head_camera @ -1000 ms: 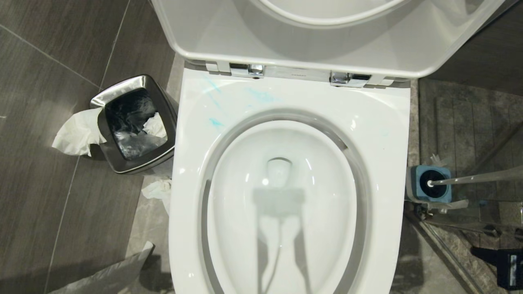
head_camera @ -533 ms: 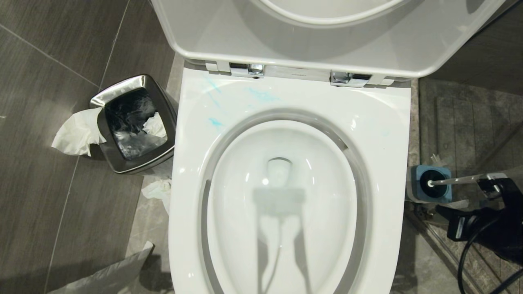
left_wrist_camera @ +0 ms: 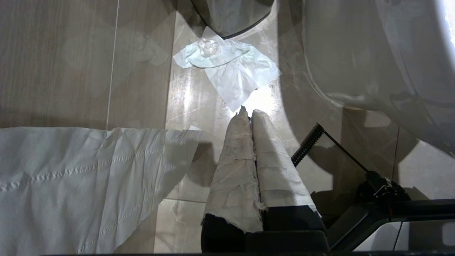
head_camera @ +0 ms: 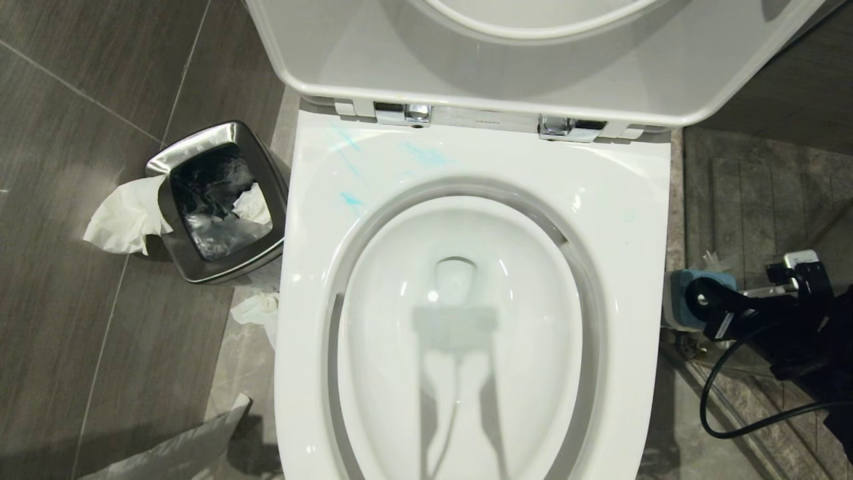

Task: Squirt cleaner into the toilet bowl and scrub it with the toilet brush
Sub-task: Pour in the cleaning agent

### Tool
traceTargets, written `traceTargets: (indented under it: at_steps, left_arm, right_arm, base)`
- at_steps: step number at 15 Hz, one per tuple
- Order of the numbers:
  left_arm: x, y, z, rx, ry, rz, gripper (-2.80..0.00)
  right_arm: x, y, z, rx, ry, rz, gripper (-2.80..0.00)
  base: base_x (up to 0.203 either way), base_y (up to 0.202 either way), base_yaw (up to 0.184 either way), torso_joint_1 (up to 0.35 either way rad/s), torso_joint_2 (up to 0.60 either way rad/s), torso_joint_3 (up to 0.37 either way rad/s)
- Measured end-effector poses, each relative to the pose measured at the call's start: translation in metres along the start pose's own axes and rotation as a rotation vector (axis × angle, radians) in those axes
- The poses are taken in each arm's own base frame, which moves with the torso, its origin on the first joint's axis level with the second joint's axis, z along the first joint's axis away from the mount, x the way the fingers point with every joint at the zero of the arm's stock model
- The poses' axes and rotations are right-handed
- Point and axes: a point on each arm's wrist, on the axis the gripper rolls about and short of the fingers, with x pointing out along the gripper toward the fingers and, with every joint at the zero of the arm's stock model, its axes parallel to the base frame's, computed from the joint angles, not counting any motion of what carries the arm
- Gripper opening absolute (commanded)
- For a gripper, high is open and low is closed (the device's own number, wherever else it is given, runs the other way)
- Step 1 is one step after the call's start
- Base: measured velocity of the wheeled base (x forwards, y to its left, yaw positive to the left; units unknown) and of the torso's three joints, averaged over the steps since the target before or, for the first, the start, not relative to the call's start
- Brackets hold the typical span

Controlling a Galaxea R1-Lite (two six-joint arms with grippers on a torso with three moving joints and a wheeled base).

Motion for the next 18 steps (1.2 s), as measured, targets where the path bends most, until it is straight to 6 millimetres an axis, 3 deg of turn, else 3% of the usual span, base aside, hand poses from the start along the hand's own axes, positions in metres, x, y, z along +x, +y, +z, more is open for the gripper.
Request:
traceTargets:
  at_steps: [5, 18]
  left_arm:
    - [0.000, 0.000, 0.000, 0.001, 0.000, 0.000, -2.80]
    - [0.000, 0.000, 0.000, 0.000, 0.000, 0.001, -2.80]
  right_arm:
    - [0.021, -0.007, 0.012, -0.073, -0.068, -0.096, -2.80]
    - [0.038, -0.010, 0.006, -0.074, -0.070, -0.094, -2.80]
  base:
    - [0.000, 0.000, 0.000, 0.000, 0.00, 0.000]
    - [0.000, 0.000, 0.000, 0.000, 0.00, 0.000]
